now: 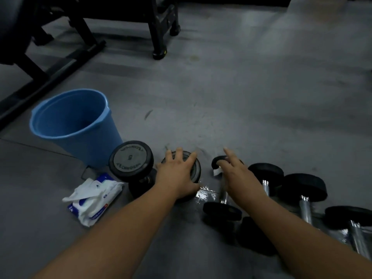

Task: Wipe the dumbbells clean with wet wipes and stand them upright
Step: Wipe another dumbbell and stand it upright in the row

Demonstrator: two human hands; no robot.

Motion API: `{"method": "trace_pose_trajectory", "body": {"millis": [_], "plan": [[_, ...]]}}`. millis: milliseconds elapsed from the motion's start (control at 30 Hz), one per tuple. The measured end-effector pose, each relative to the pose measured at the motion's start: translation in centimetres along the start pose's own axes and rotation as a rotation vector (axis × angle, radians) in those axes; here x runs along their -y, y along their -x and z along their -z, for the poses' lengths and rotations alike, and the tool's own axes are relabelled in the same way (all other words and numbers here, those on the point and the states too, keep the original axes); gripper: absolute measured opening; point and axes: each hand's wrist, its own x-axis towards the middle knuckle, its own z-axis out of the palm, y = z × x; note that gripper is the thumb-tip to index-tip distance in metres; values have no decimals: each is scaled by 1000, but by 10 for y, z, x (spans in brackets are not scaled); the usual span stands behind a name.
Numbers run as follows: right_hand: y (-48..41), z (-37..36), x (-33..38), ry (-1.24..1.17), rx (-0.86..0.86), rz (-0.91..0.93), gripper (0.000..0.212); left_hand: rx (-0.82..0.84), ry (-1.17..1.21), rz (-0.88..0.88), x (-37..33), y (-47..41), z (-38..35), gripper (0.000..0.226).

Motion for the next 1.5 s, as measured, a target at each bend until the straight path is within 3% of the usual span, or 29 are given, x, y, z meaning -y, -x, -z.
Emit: {"method": "trace_pose_trajectory", "body": {"millis": [200, 367, 567, 700, 833, 967, 1167, 1500], "plan": [[11, 6, -2, -13, 20, -25, 45, 61, -76, -16, -11, -5, 6, 105], [29, 12, -15, -30, 2, -53, 44, -203, -150, -311, -56, 42, -34, 93], [57, 5, -41, -2, 14, -94, 41, -109, -89, -419, -96, 70, -96, 88], [67, -1, -52, 2, 59, -91, 34, -192, -38, -424, -103, 63, -111, 56], [68, -12, -57, 3, 81, -82, 31, -215, -15, -423, -104, 45, -109, 34], [66, -18, -58, 6, 83, -91, 32, -131, -11, -392, -106, 31, -101, 22], [78, -6, -46, 16, 83, -77, 38, -94, -79, -449, -90, 48, -80, 20], [190, -2, 37, -56, 149, -43, 46, -43, -227, -643, -50, 178, -35, 23]]}}
